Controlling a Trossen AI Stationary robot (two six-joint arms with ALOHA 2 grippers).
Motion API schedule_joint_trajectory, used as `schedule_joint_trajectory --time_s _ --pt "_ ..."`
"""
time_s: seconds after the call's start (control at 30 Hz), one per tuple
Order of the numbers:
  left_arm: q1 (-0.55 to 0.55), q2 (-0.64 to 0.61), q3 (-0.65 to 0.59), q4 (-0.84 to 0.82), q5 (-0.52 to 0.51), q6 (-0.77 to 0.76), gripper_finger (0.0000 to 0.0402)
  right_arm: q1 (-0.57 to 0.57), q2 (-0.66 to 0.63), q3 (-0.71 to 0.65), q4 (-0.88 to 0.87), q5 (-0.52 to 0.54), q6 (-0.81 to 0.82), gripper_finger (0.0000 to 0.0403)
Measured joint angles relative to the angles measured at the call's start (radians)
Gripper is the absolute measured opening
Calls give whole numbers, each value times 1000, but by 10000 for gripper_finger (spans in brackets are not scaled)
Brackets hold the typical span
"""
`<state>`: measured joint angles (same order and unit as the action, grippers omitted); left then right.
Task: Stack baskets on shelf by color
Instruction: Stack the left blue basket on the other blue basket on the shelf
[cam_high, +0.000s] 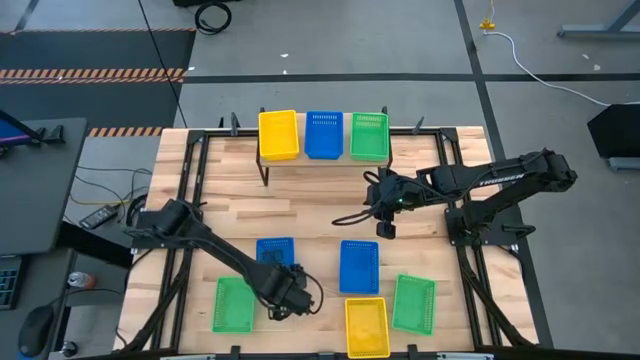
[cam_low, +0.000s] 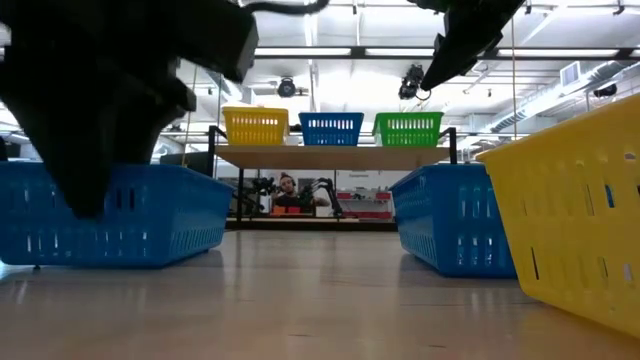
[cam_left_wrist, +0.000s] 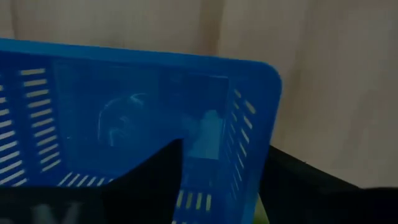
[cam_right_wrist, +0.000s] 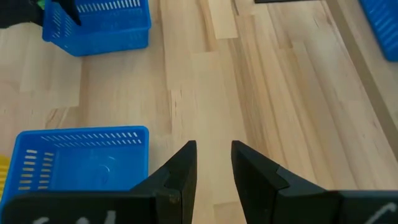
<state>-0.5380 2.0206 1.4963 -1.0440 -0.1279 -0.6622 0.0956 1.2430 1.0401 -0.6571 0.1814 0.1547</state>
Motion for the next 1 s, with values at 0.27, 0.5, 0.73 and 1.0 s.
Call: schedule_joint_trajectory --time_s 0.27,0.5,0.73,1.0 --pt "46 -2 0 -8 -60 123 35 0 0 0 -1 0 -23 107" --pt "135 -92 32 -16 -111 238 7 0 0 0 -2 0 -47 107" --pt "219 -147 243 -125 -292 483 6 0 -1 0 -3 0 -63 107" --pt "384 -148 526 -147 -358 786 5 0 -2 0 0 9 -68 107"
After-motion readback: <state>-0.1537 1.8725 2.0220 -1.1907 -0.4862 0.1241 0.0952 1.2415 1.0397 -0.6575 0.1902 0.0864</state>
